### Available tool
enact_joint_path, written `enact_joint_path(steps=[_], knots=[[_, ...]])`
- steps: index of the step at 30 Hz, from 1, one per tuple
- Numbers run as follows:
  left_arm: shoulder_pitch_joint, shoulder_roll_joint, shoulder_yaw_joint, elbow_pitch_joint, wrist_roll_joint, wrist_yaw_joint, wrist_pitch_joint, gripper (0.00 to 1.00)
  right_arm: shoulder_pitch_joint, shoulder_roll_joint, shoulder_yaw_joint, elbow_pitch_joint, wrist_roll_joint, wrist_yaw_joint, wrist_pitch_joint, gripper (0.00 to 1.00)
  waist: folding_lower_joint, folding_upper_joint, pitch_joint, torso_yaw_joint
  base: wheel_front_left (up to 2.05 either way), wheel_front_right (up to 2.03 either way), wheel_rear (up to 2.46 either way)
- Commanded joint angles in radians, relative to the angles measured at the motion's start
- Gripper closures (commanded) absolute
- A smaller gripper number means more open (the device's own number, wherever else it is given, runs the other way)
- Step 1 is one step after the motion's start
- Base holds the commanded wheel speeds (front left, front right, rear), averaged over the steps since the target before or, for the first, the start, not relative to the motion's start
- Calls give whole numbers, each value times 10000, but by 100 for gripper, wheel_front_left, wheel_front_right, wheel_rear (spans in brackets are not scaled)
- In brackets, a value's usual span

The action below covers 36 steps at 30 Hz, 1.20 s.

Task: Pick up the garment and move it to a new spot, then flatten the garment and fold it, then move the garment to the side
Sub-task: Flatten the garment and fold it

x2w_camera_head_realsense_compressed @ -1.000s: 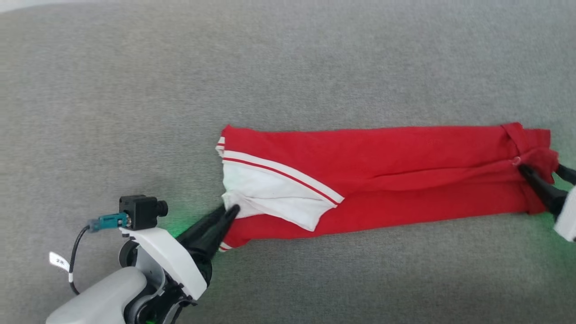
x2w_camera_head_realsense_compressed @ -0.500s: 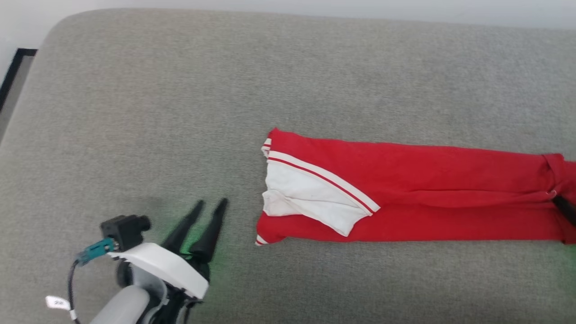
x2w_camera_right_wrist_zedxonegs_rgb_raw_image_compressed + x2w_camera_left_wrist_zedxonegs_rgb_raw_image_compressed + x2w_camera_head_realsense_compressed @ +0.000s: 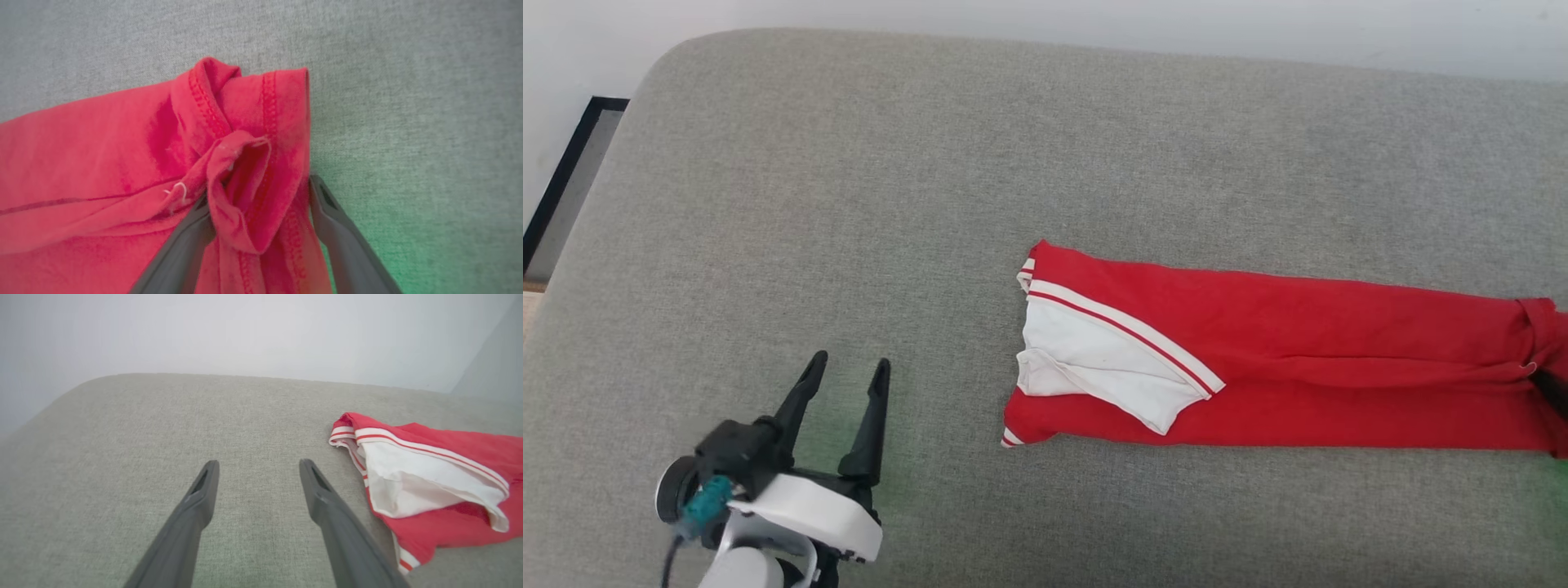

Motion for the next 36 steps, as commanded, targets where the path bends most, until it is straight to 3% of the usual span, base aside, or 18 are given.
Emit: enact_joint_path(steps=[1,4,5,6,7,20,28,36], knots=[[215,-130,201,-273,621,-37,-44,0,195,510,326,224,-59,6,277,0,0,0,-10,-31,0,0,0],[479,-426,604,-1023,1633,-29,-45,0,127,645,419,484,-190,5,361,0,0,0,-13,-107,0,0,0],[536,-438,626,-1199,1847,-29,-45,0,116,669,482,525,-257,5,404,15,0,0,-8,-117,0,0,0],[595,-468,661,-1307,2002,-28,-45,0,102,710,500,560,-268,5,429,50,0,0,-1,-128,0,0,0],[630,-509,711,-1360,2070,-27,-45,0,72,752,508,605,-276,5,438,100,0,0,6,-142,0,0,0],[753,-874,1011,-1774,1981,-19,-45,0,-407,200,60,664,-288,-41,101,100,0,0,97,-350,0,0,0],[609,-785,883,-2116,1634,-18,-47,0,-556,-567,-410,343,-372,-20,93,100,0,0,276,-720,0,0,0],[274,-687,876,-2186,1478,-18,-45,0,-337,-1836,-1406,338,-367,-18,172,100,0,0,627,-1026,0,0,0]])
